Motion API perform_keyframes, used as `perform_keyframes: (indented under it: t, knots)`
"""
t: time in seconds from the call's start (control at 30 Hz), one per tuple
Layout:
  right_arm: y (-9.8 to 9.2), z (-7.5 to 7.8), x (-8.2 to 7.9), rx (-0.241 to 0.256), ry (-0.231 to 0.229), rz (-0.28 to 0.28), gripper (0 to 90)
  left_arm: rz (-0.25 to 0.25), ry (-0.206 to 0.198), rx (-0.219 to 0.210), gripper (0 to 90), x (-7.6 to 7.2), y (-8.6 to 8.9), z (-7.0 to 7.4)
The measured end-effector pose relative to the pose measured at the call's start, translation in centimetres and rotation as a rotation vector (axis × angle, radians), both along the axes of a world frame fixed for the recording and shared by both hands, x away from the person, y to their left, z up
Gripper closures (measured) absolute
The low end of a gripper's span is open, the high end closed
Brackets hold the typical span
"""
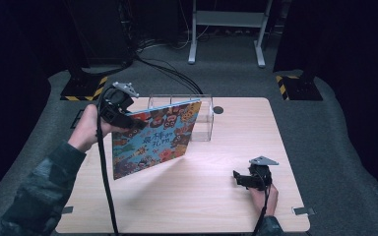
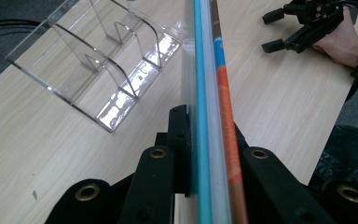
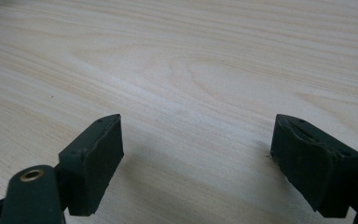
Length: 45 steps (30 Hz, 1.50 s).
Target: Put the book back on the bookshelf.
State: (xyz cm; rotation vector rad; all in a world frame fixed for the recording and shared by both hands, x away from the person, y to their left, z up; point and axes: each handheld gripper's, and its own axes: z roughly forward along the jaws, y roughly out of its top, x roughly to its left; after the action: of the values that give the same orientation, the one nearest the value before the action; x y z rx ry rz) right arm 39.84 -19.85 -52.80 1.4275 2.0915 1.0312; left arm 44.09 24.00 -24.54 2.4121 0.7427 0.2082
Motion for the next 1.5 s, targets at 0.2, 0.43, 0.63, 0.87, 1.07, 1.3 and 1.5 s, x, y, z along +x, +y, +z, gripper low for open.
perform_keyframes:
  t: [0.2, 0.43, 0.63, 0.87, 1.07, 1.3, 1.5]
  knots:
    - [0.0, 0.0, 0.0, -0.002, -0.001, 0.001, 16.5, 0.039, 0.012, -0.004, 80.3, 0.2, 1.1, 0.4]
    - [0.0, 0.0, 0.0, -0.004, 0.000, 0.000, 16.5, 0.084, 0.023, 0.008, 80.2, 0.7, 2.2, 0.7]
    - [0.0, 0.0, 0.0, -0.003, 0.000, 0.001, 16.5, 0.111, 0.026, 0.010, 80.2, 1.2, 3.1, 1.0]
    - [0.0, 0.0, 0.0, 0.000, -0.001, 0.000, 16.6, 0.145, 0.025, -0.001, 80.2, 1.5, 3.9, 1.3]
    - [0.0, 0.0, 0.0, 0.000, 0.000, 0.000, 16.6, 0.173, 0.011, -0.007, 80.2, 1.7, 4.6, 1.8]
    - [0.0, 0.0, 0.0, 0.000, -0.001, -0.001, 16.7, 0.220, -0.004, -0.003, 80.2, 1.7, 5.6, 1.9]
    - [0.0, 0.0, 0.0, -0.002, -0.001, -0.001, 16.7, 0.268, -0.011, -0.025, 80.2, 2.1, 5.9, 1.9]
